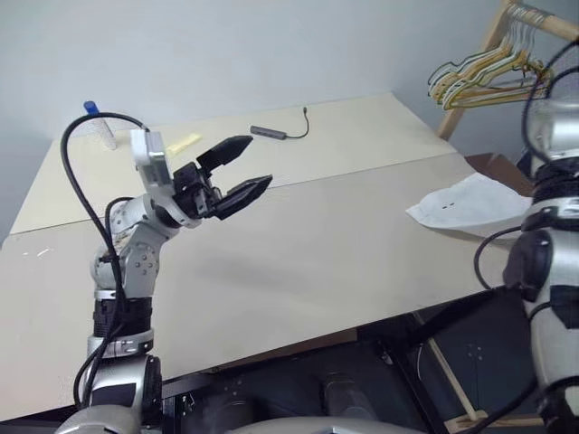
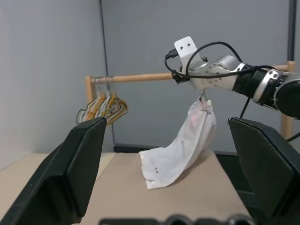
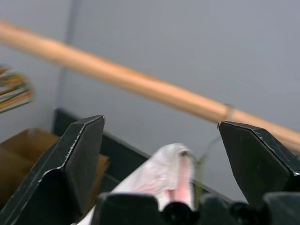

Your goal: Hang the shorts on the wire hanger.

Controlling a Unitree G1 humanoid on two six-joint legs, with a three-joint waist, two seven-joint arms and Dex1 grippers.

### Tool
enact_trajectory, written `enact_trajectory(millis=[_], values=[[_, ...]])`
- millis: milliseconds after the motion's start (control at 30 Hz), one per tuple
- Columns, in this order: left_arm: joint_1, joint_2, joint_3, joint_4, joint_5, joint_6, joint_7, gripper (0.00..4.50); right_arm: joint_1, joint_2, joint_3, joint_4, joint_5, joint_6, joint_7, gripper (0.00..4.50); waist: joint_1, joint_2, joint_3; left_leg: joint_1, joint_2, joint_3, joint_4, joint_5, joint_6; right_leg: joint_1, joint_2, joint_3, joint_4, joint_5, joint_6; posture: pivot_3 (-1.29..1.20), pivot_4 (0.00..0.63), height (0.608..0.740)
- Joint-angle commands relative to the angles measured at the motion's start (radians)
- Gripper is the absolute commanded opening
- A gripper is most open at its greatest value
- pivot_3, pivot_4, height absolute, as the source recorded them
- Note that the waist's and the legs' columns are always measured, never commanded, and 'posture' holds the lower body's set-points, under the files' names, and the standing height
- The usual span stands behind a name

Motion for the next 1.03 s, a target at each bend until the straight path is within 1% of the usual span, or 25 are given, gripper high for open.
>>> enact_trajectory(millis=[33,133,233,300,400,500,600,667,767,800,900,1033], values=[[0.024,0.032,0.031,-0.057,0.017,-0.017,0.044,4.50,0.060,0.042,0.077,-0.143,-0.022,0.032,0.162,4.45,0.001,0.000,0.000,0.000,0.000,0.000,0.000,0.000,0.000,0.000,0.000,0.000,0.000,0.000,0.000,-0.01,0.000,0.740],[0.054,0.055,0.047,-0.072,0.022,-0.014,0.071,4.50,0.112,0.057,0.108,-0.233,-0.014,0.041,0.288,4.45,0.014,0.000,0.000,-0.001,0.000,0.000,0.000,0.000,0.000,-0.001,0.000,0.000,0.000,0.000,0.000,0.02,0.000,0.740],[0.106,0.082,0.060,-0.086,0.040,-0.011,0.102,4.50,0.175,0.030,0.183,-0.341,-0.007,0.003,0.519,4.45,0.034,0.000,0.000,-0.001,0.000,0.000,0.000,0.000,-0.001,-0.002,0.000,-0.001,0.000,0.000,0.000,0.05,0.000,0.740],[0.154,0.096,0.065,-0.098,0.059,-0.018,0.118,4.50,0.217,0.014,0.216,-0.411,0.002,-0.016,0.646,4.45,0.050,0.000,0.000,-0.001,0.000,0.000,0.000,0.000,0.000,-0.002,0.000,-0.001,-0.001,0.000,0.000,0.07,0.000,0.740],[0.230,0.111,0.083,-0.132,0.061,-0.009,0.144,4.50,0.293,0.007,0.242,-0.519,0.027,-0.034,0.797,4.45,0.070,-0.001,-0.001,-0.001,0.000,0.000,0.000,0.000,0.000,-0.001,0.000,-0.002,-0.001,0.000,0.000,0.10,0.000,0.740],[0.306,0.119,0.099,-0.172,0.069,-0.017,0.166,4.50,0.395,-0.011,0.308,-0.605,0.019,-0.079,0.944,4.45,0.097,-0.002,-0.001,-0.001,0.000,0.000,0.000,0.000,0.000,-0.001,0.000,-0.002,0.000,0.000,0.000,0.12,0.000,0.740],[0.365,0.138,0.107,-0.209,0.064,0.015,0.192,4.50,0.500,-0.041,0.366,-0.689,0.025,-0.145,1.095,4.45,0.128,-0.002,-0.001,-0.001,0.000,0.000,0.000,0.000,0.000,-0.001,0.000,-0.003,0.000,0.001,-0.001,0.15,0.000,0.740],[0.391,0.153,0.107,-0.231,0.060,0.034,0.205,4.50,0.545,-0.069,0.398,-0.728,0.022,-0.173,1.189,4.45,0.149,-0.002,-0.001,-0.001,0.000,0.000,0.000,0.000,0.000,-0.001,0.000,-0.003,-0.001,0.001,-0.001,0.16,0.000,0.740],[0.407,0.167,0.111,-0.254,0.066,0.056,0.235,4.50,0.569,-0.085,0.407,-0.748,0.018,-0.182,1.258,4.45,0.175,-0.003,-0.001,-0.001,0.000,0.000,0.000,-0.001,0.002,-0.002,0.000,-0.004,-0.001,0.001,-0.002,0.17,0.000,0.740],[0.415,0.176,0.108,-0.257,0.077,0.055,0.236,4.50,0.575,-0.091,0.411,-0.754,0.017,-0.187,1.284,4.45,0.183,-0.003,-0.001,-0.001,0.000,0.000,0.000,-0.004,0.006,-0.002,0.000,-0.004,-0.001,0.001,-0.002,0.17,0.000,0.740],[0.430,0.189,0.096,-0.260,0.103,0.046,0.238,4.50,0.587,-0.097,0.419,-0.768,0.014,-0.205,1.338,4.45,0.195,-0.004,-0.001,-0.001,0.000,0.001,0.000,-0.004,0.007,-0.002,0.001,-0.005,-0.001,0.002,-0.003,0.17,0.000,0.740],[0.431,0.190,0.091,-0.253,0.112,0.058,0.253,4.50,0.594,-0.090,0.440,-0.761,-0.030,-0.235,1.344,4.45,0.202,-0.005,-0.002,-0.001,0.001,0.003,0.000,-0.003,0.006,-0.001,0.001,-0.007,-0.001,0.002,-0.003,0.18,0.000,0.740]])
